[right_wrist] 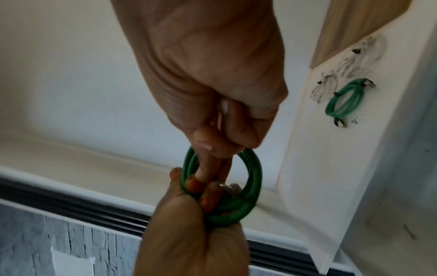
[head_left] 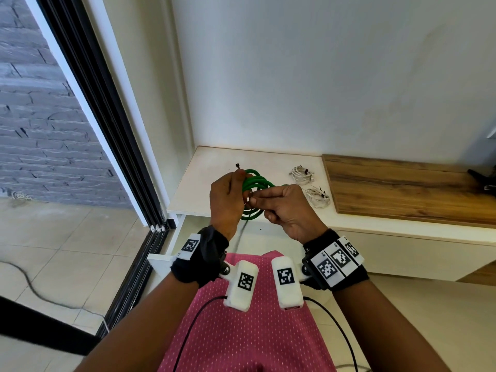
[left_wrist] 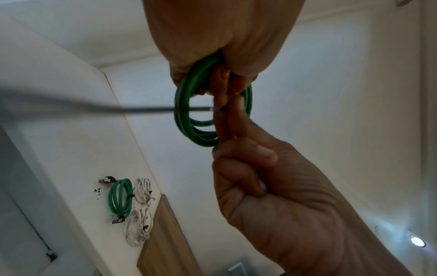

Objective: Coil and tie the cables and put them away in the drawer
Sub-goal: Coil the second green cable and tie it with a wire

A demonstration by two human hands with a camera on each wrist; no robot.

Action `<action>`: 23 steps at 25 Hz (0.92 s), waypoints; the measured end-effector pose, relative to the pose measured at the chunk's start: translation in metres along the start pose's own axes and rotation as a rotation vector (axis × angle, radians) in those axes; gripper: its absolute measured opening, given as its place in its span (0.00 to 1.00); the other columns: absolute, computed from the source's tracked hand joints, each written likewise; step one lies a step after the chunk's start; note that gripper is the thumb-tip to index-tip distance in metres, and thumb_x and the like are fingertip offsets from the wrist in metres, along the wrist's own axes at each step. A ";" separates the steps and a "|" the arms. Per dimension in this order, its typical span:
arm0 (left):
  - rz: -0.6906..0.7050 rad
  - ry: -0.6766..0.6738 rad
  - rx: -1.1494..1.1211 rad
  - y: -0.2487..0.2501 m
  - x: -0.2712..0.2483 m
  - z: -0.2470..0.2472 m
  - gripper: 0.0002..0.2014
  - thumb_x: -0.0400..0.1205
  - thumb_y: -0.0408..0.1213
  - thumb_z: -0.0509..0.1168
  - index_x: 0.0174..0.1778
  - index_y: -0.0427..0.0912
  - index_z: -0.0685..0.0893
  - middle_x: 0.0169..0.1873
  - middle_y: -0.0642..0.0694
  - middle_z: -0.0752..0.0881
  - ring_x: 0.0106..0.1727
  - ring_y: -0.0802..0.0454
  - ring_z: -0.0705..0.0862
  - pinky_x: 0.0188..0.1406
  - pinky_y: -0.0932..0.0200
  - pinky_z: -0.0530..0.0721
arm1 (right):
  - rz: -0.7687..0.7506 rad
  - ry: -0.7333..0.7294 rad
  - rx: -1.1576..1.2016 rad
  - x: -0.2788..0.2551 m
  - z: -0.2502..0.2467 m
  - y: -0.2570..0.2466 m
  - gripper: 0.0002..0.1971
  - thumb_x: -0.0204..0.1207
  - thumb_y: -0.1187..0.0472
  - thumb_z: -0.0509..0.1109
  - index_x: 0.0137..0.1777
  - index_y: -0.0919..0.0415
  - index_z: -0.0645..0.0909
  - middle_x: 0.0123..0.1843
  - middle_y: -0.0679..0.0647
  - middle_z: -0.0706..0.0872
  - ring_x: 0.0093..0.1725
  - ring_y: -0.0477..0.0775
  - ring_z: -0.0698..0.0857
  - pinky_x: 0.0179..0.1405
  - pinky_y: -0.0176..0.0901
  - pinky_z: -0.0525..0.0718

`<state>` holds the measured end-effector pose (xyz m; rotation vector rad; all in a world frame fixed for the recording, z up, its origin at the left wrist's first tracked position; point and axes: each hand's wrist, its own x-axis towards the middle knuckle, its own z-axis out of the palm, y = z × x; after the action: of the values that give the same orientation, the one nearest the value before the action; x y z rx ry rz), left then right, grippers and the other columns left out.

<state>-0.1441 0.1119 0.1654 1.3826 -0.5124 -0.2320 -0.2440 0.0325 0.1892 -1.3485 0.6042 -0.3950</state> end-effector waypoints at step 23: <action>0.018 0.072 0.220 -0.008 0.003 -0.003 0.15 0.83 0.39 0.63 0.37 0.35 0.89 0.23 0.45 0.83 0.27 0.52 0.76 0.33 0.51 0.77 | 0.086 -0.075 -0.200 -0.008 -0.011 -0.003 0.07 0.74 0.65 0.73 0.45 0.70 0.88 0.34 0.63 0.90 0.28 0.51 0.78 0.28 0.38 0.71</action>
<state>-0.1391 0.1115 0.1579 1.5933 -0.5008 -0.1132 -0.2571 0.0285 0.1922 -1.5151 0.6501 -0.2171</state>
